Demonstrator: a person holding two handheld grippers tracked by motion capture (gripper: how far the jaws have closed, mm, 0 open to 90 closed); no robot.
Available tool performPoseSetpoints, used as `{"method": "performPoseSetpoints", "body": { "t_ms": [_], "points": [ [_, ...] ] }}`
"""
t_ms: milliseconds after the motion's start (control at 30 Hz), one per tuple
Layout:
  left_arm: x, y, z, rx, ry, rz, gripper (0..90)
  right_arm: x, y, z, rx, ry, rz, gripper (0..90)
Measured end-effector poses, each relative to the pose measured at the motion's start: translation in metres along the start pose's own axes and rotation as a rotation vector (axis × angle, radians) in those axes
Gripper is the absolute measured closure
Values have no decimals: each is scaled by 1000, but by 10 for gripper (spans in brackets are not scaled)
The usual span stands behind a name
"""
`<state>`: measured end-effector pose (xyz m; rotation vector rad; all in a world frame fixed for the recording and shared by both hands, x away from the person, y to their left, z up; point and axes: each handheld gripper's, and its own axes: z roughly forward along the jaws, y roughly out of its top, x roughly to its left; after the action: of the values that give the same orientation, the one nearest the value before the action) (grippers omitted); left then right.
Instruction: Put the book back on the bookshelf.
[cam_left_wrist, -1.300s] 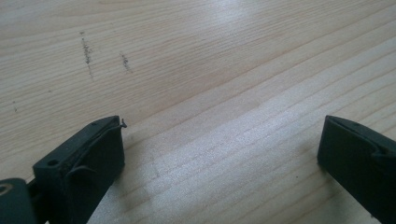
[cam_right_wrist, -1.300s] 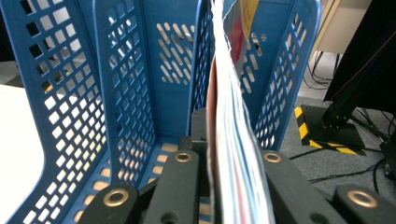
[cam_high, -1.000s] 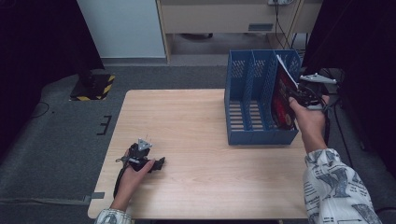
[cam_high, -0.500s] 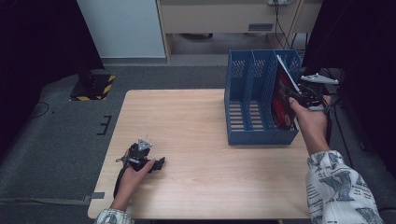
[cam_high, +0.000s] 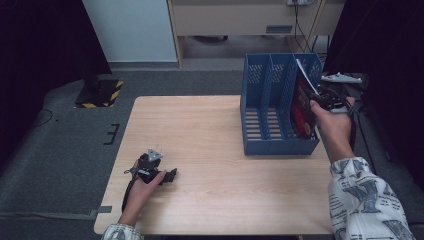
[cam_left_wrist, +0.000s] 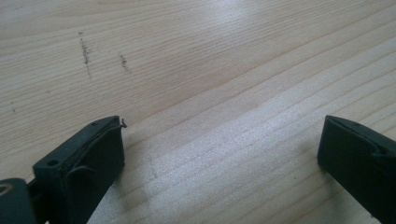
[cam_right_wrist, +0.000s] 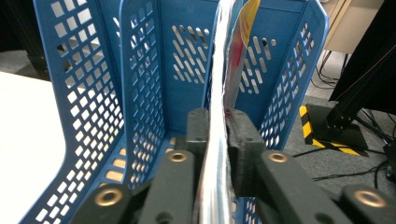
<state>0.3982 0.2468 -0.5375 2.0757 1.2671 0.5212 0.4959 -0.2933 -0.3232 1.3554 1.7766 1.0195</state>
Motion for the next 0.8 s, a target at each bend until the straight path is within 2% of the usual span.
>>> {"method": "performPoseSetpoints", "body": {
  "t_ms": [67,200,500,633,800],
  "points": [
    [0,0,0,0,0,0,0,0,1,1,12,0,-5,865],
    [0,0,0,0,0,1,0,0,3,1,18,0,-8,871],
    [0,0,0,-3,0,-3,0,-7,7,2,-24,-27,27,873],
    [0,0,0,-3,0,-3,0,-8,9,4,-34,-56,30,873],
    [-1,0,0,-3,-1,-3,0,-10,14,10,-49,-77,57,873]
  ]
}}
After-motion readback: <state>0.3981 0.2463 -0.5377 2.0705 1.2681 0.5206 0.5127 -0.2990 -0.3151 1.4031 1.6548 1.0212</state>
